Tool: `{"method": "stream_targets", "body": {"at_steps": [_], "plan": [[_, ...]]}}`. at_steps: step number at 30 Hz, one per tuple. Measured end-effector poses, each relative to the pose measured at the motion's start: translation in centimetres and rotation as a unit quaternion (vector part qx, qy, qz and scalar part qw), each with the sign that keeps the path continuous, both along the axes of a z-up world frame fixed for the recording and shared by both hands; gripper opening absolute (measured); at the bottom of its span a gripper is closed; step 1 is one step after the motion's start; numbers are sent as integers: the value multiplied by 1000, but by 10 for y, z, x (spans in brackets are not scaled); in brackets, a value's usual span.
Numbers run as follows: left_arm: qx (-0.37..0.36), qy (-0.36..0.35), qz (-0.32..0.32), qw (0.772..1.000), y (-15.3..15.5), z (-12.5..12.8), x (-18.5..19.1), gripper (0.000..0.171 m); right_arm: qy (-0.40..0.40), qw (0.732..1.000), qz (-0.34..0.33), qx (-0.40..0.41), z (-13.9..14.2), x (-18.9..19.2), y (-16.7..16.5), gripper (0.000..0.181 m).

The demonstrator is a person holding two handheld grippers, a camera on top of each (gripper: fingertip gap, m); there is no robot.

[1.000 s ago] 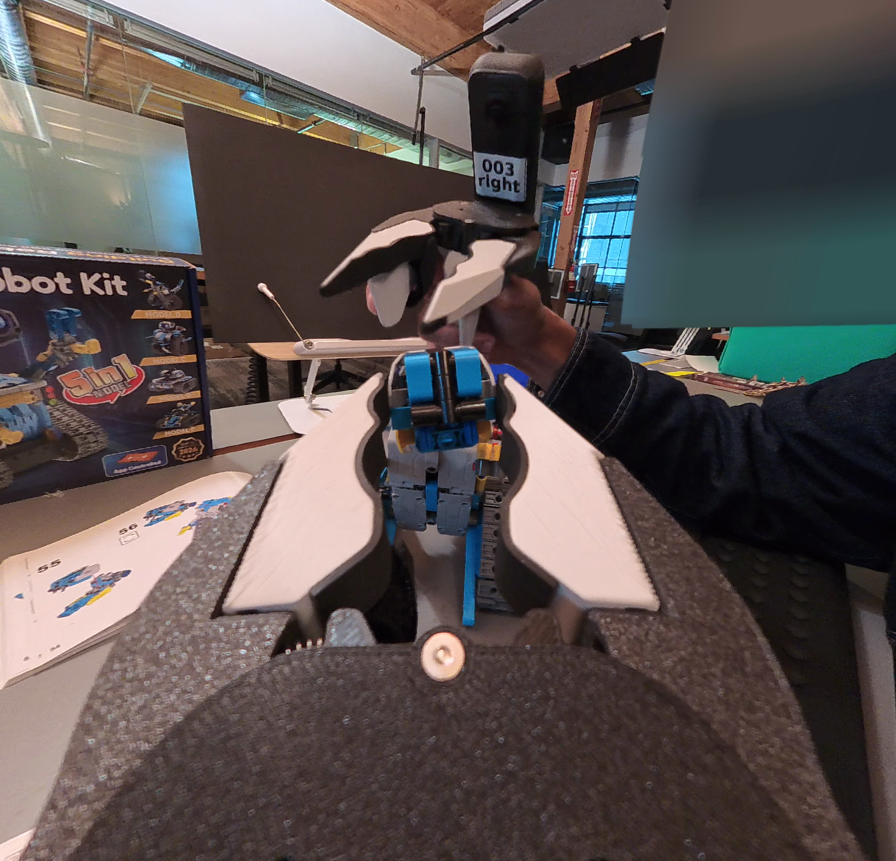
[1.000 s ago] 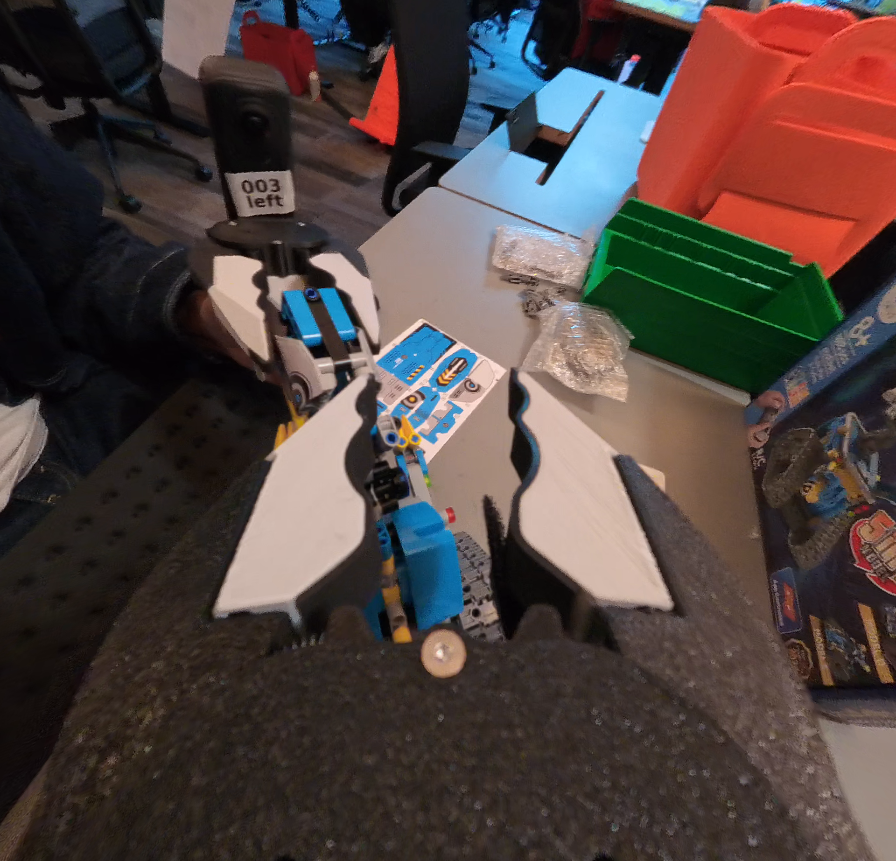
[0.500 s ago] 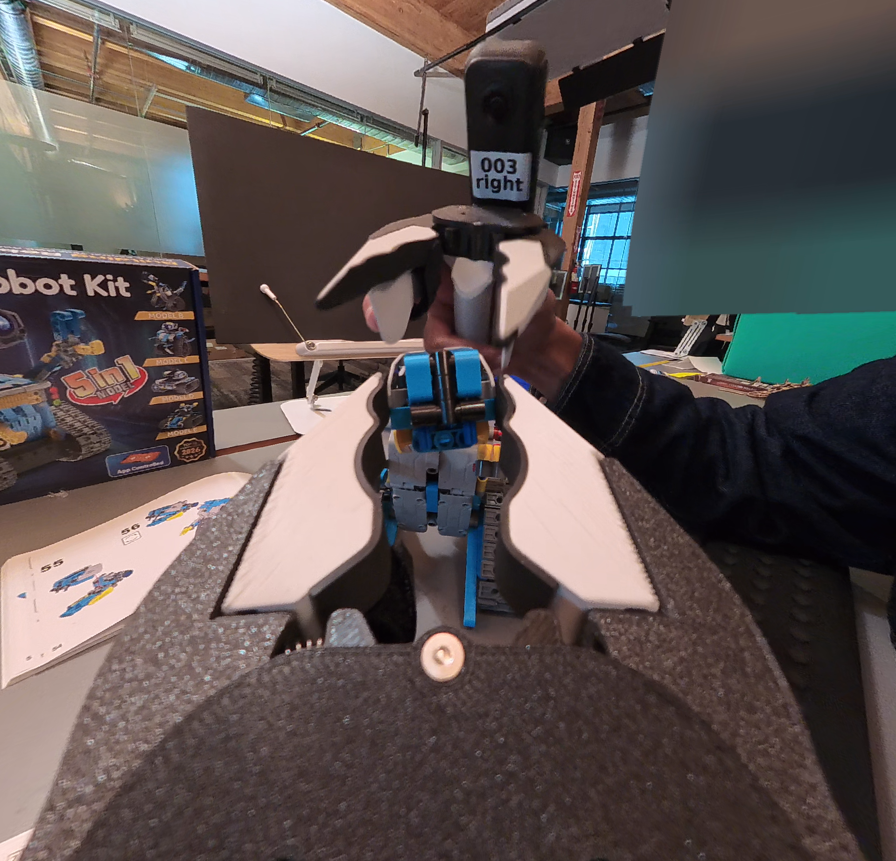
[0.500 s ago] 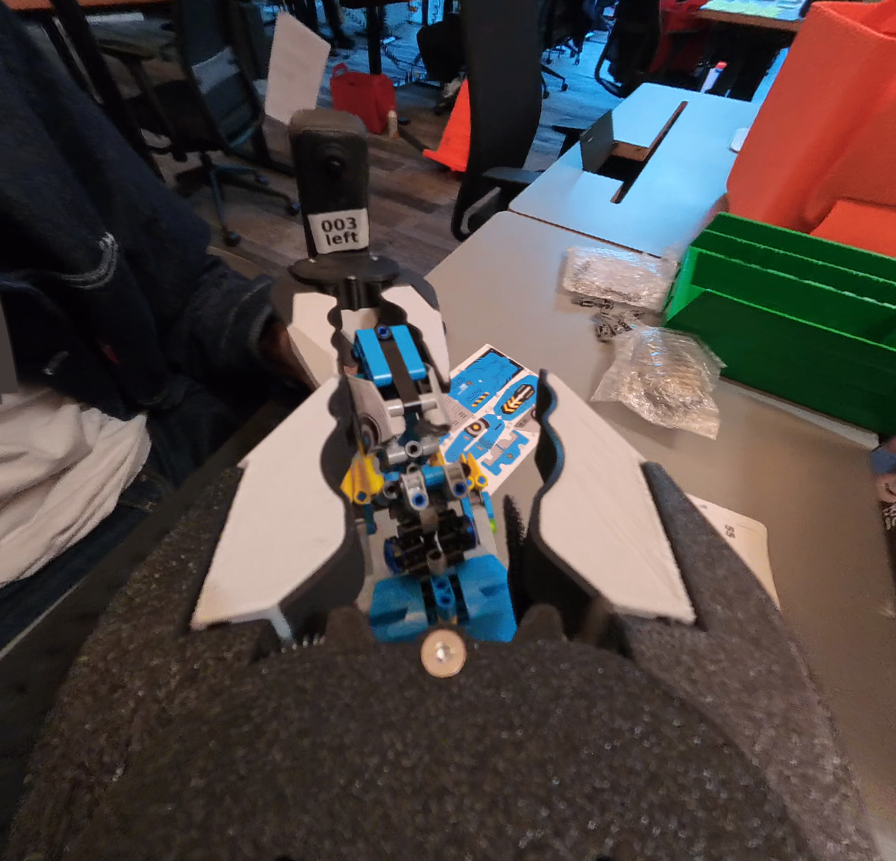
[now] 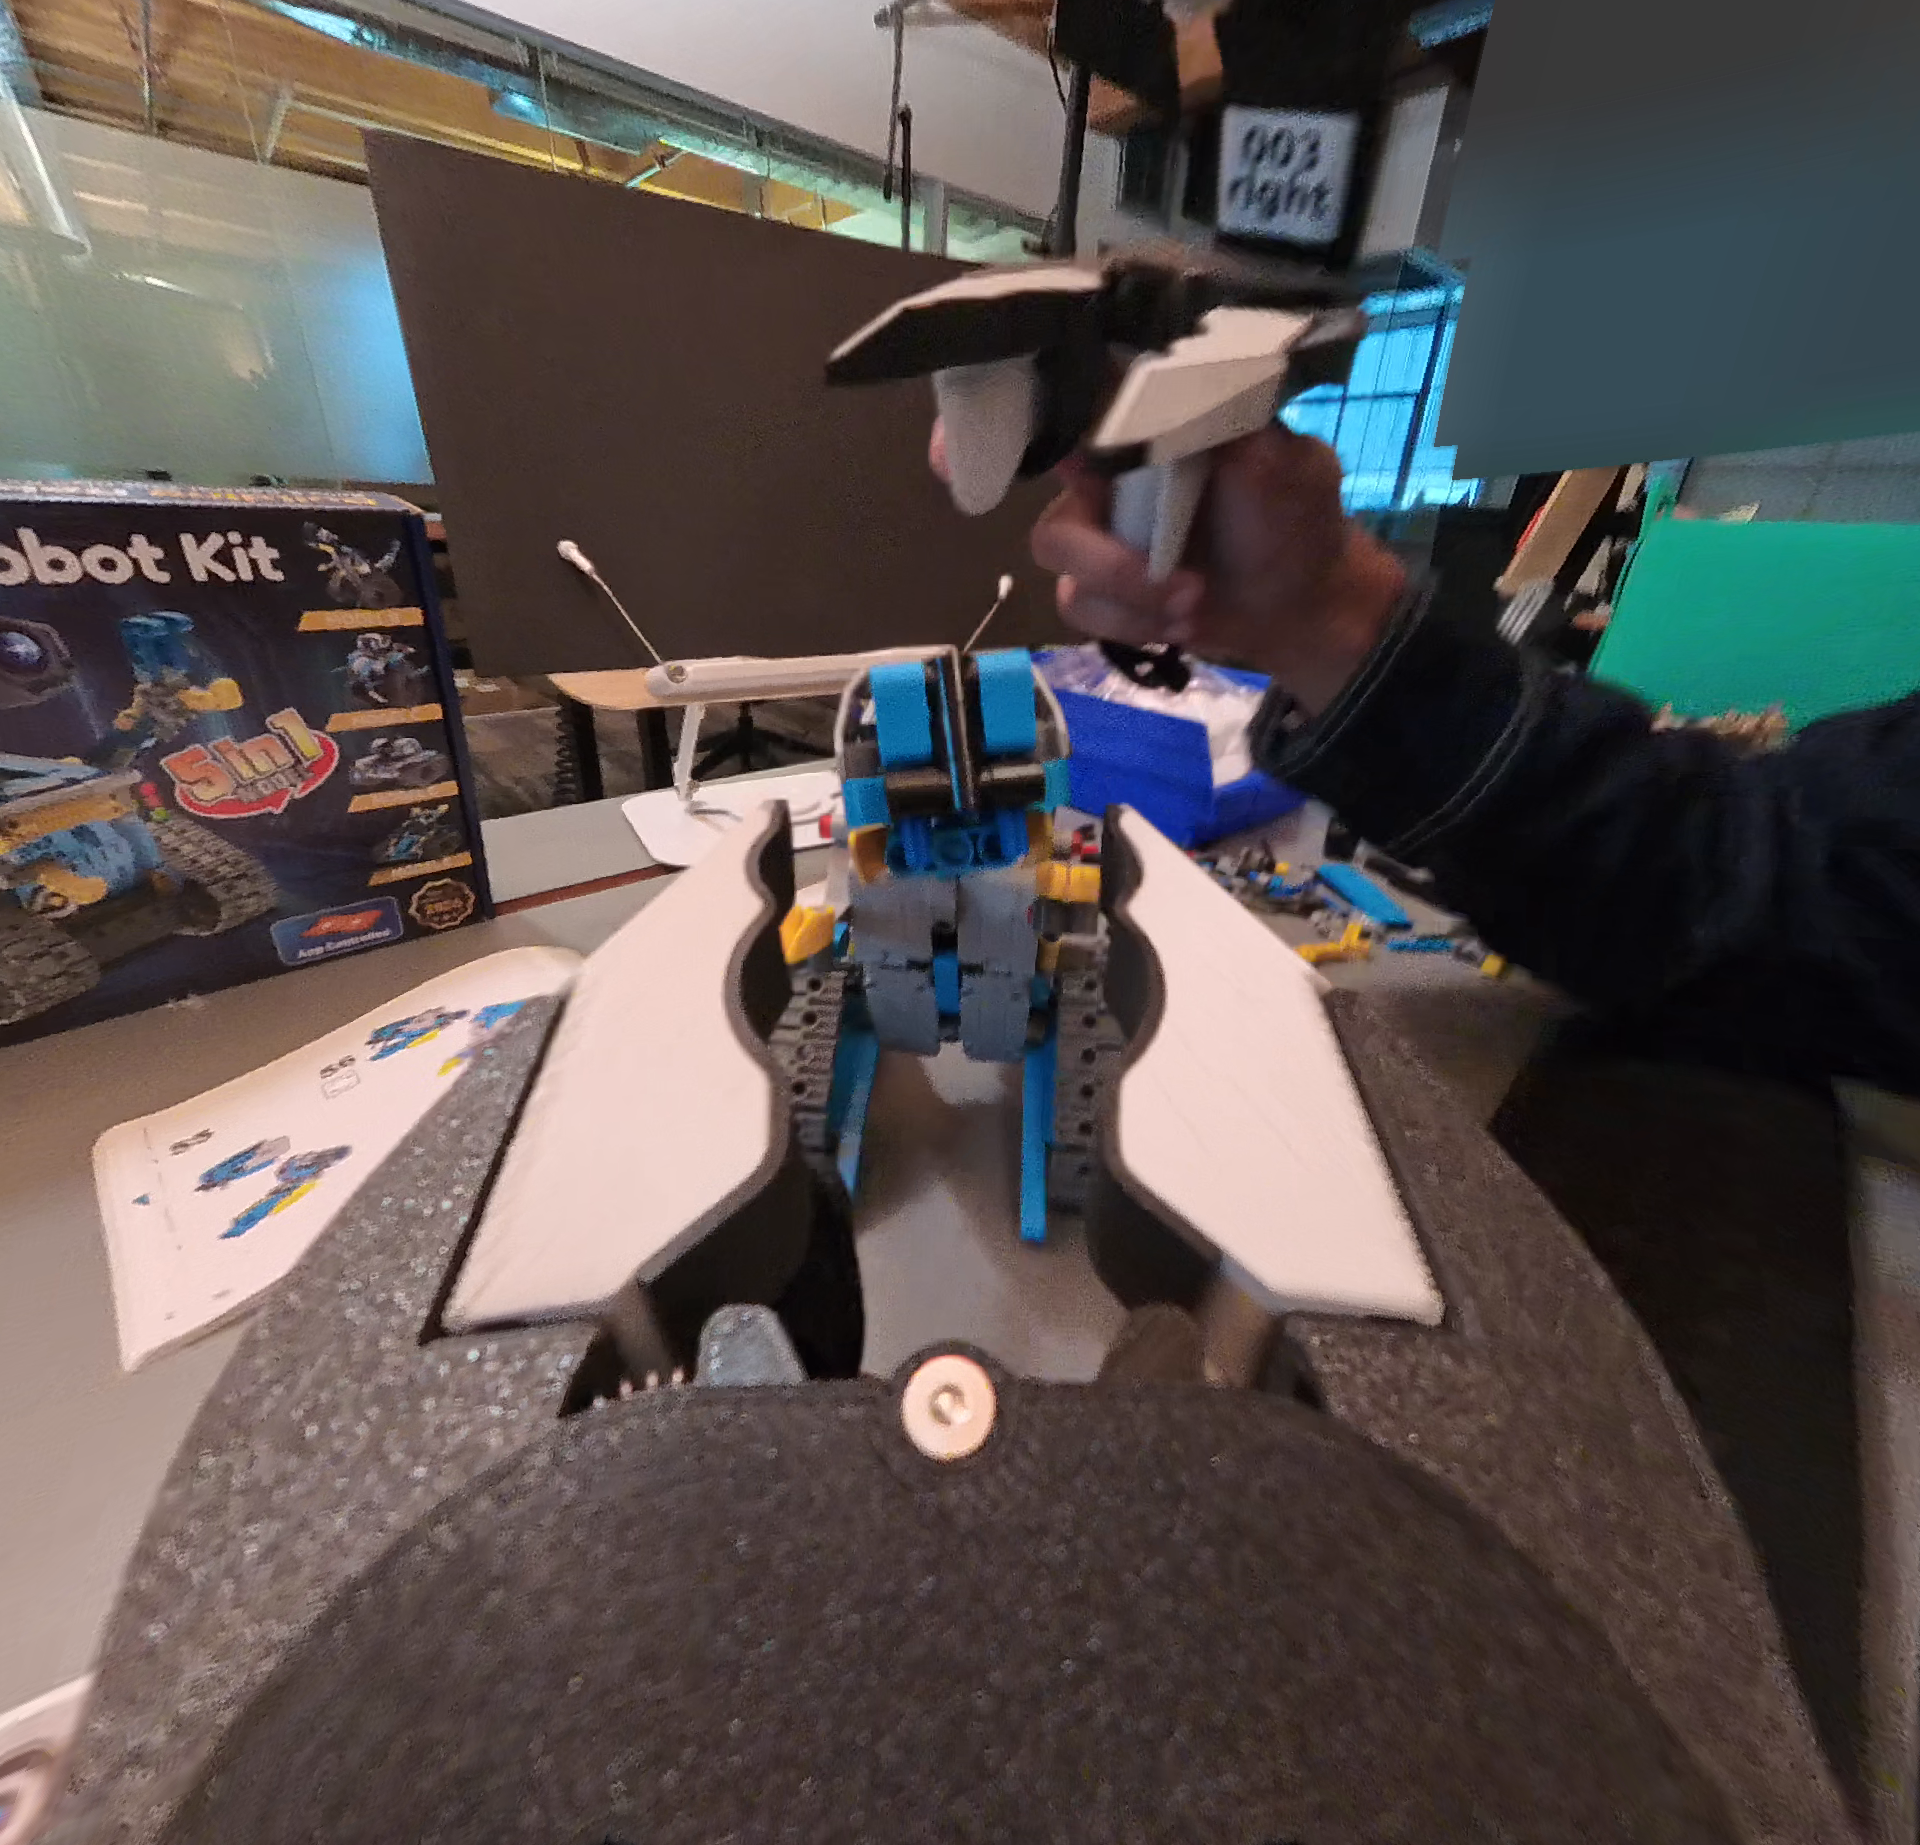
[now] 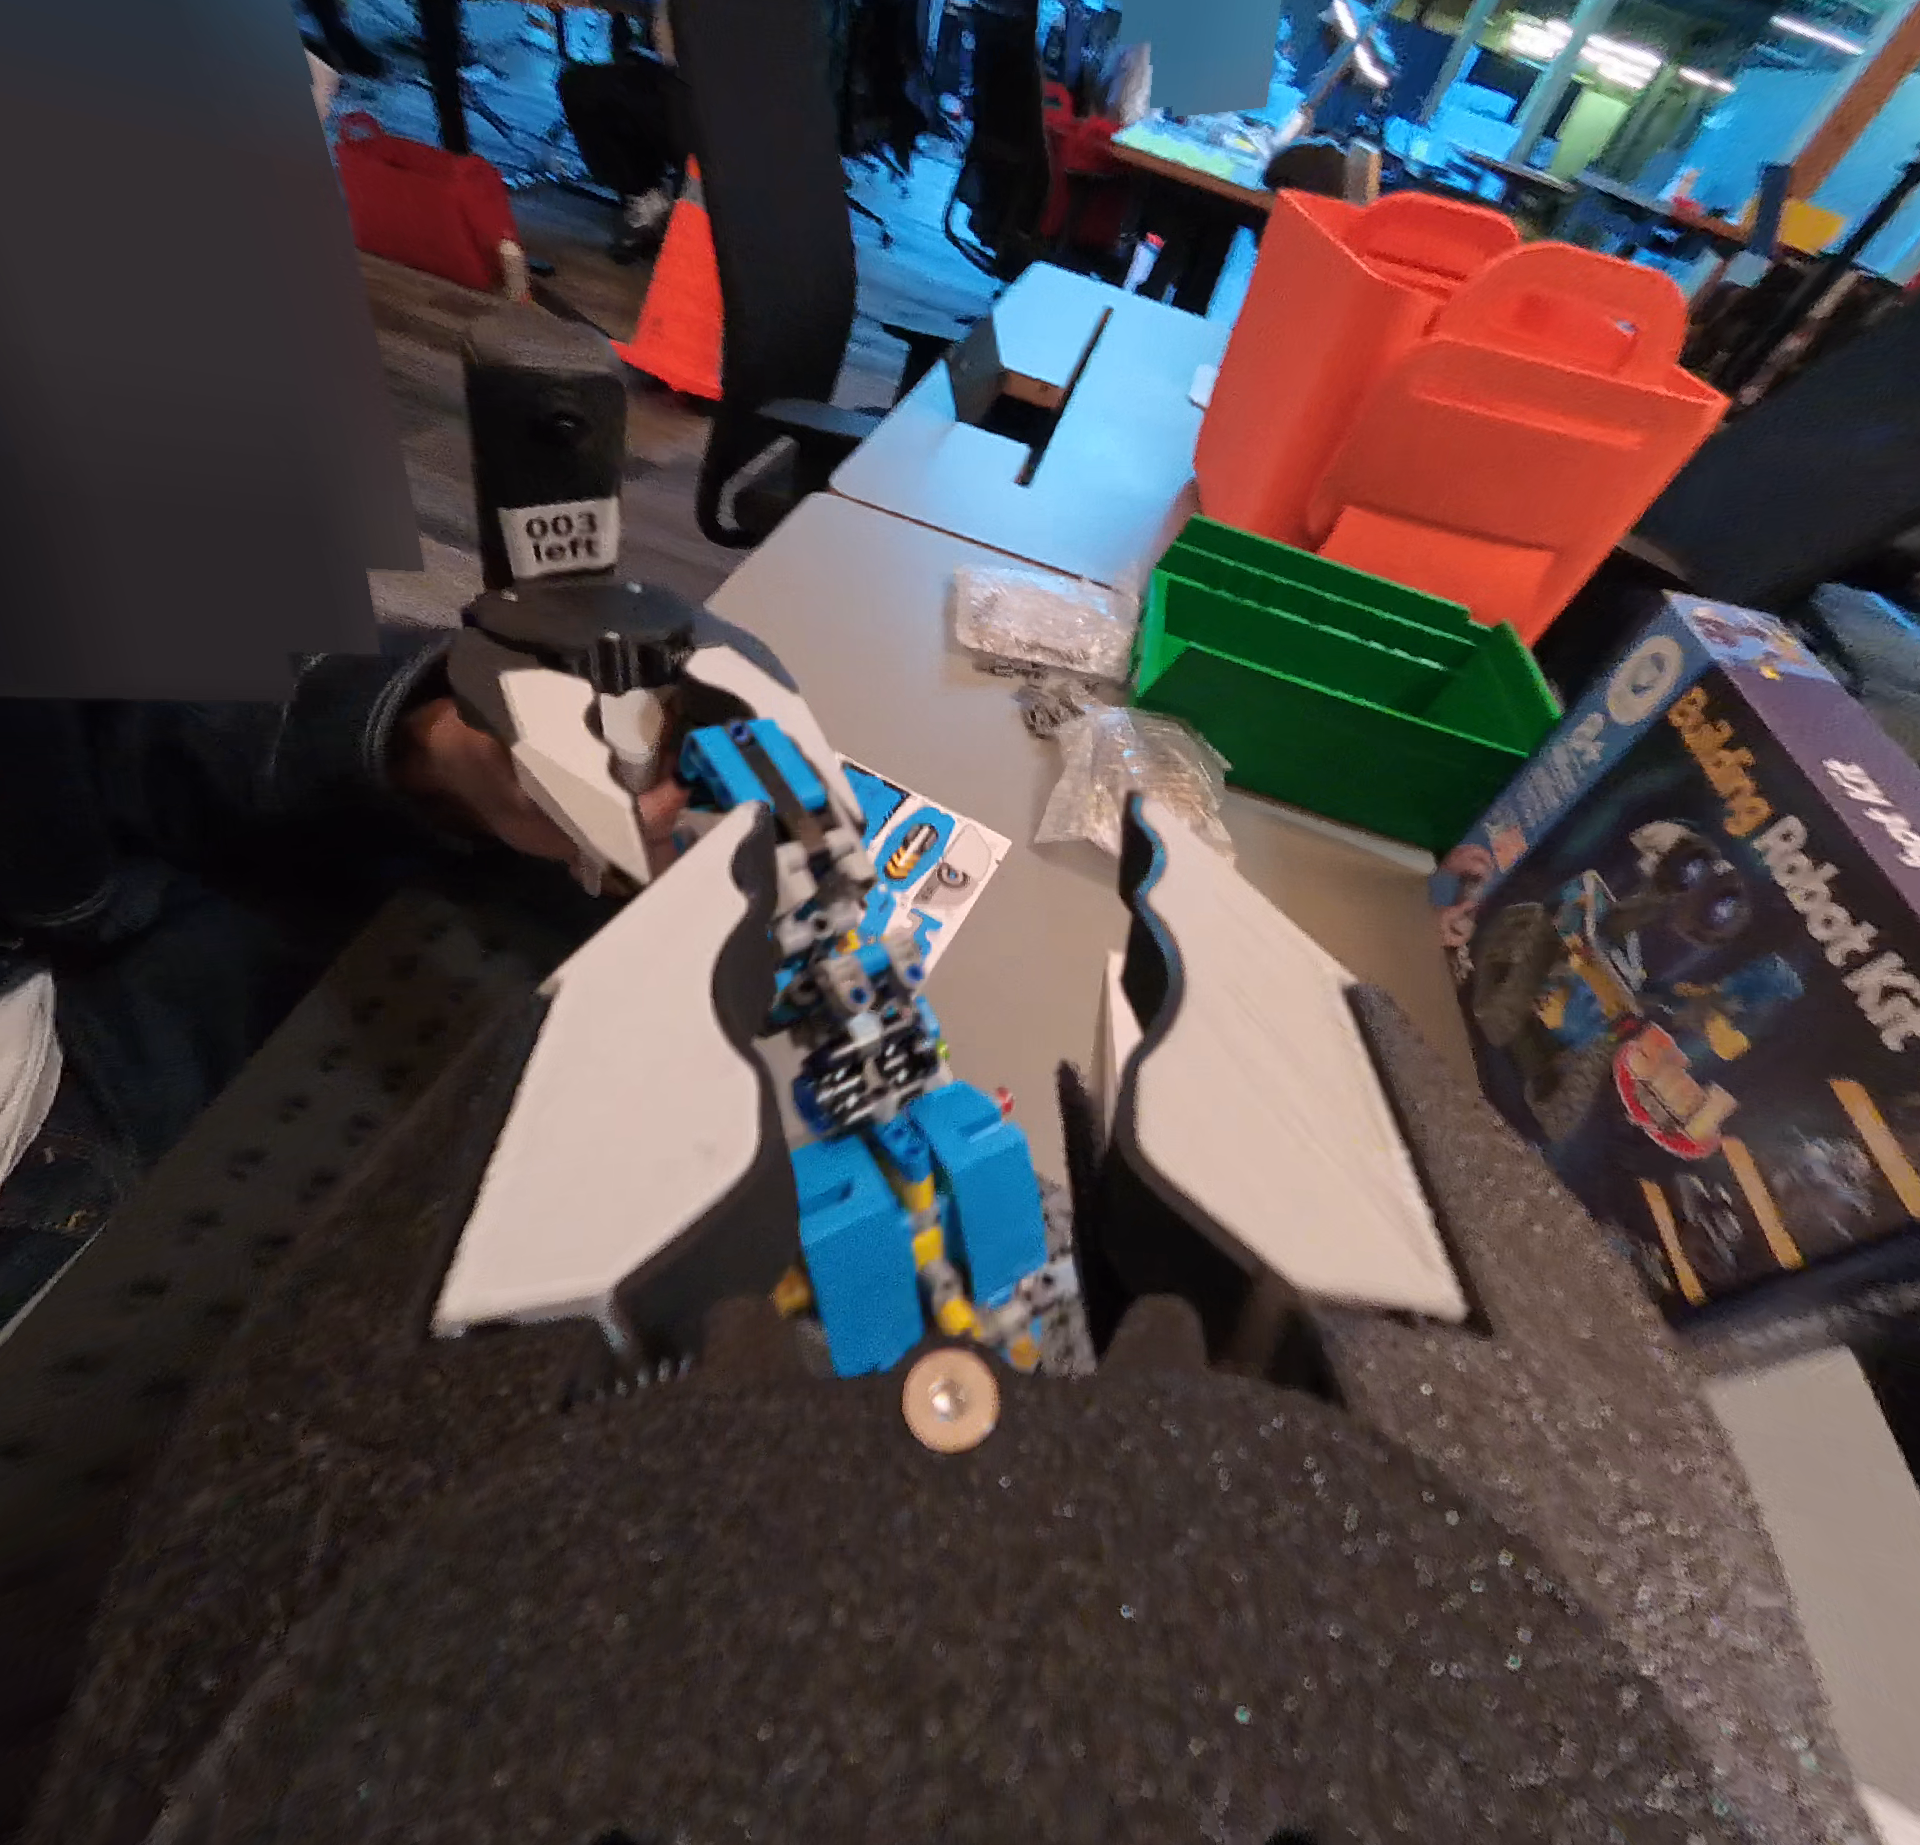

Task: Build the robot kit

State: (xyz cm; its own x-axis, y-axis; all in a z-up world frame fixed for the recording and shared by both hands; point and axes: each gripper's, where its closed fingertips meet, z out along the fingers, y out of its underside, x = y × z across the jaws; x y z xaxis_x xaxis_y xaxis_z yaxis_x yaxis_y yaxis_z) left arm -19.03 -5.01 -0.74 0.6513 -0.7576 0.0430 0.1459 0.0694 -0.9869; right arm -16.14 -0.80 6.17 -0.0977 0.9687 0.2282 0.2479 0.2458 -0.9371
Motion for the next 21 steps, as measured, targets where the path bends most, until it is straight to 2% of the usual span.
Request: {"method": "stream_targets", "body": {"at_steps": [2, 4, 6, 9, 12, 13, 16, 17, 21], "plan": [[14, 16, 11, 1000, -1, -2, -4, 57, -31, 998, -40, 31, -14, 13, -13, 79], [18, -6, -10, 1000, -4, 7, -2, 57, -50, 987, -118, 100, -33, 23, -24, 81], [10, -16, -27, 999, -4, 10, 1, 57, -56, 960, -217, 169, -50, 26, -34, 94], [-1, -19, -46, 999, -3, 10, 4, 43, -22, 921, -316, 225, -63, 9, -59, 87], [-8, -26, -51, 998, -3, 10, 3, 42, -17, 882, -391, 261, -73, -10, -62, 93], [-10, -29, -52, 998, -3, 10, 3, 42, -22, 869, -412, 275, -74, -14, -57, 93], [-11, -29, -48, 998, -3, 10, 2, 42, -39, 854, -435, 283, -81, -27, -49, 97], [-12, -30, -48, 998, -3, 10, 2, 42, -39, 853, -434, 286, -81, -32, -47, 90], [-15, -28, -46, 998, -3, 9, 1, 42, -75, 844, -437, 301, -93, -38, -40, 109]]}}
